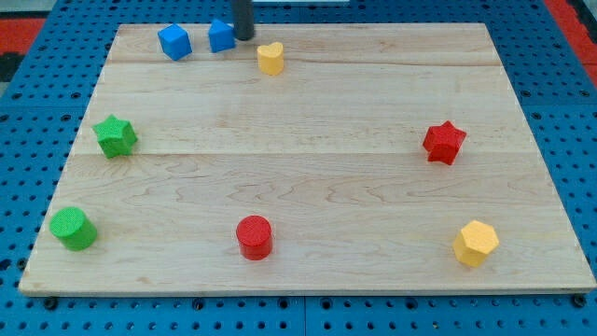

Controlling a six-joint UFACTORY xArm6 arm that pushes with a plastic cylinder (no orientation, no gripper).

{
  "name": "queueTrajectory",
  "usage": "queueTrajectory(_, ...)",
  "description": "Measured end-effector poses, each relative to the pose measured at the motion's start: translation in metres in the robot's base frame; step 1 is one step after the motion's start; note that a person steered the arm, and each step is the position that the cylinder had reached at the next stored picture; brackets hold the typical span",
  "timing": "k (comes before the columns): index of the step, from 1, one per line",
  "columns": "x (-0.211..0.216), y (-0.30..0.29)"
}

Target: Slide the heart right to the blue triangle

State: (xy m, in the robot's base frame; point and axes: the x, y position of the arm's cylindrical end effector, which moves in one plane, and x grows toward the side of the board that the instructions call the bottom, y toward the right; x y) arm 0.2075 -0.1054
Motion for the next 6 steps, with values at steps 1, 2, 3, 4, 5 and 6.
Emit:
queueTrajectory(1, 0.023, -0.053)
queueTrajectory(2, 0.033, -0.009)
queueTrajectory(3, 0.037, 0.07)
queueTrajectory(4, 0.041, 0.113)
queueTrajectory(5, 0.081, 0.126)
queueTrajectory(6, 0.074, 0.079)
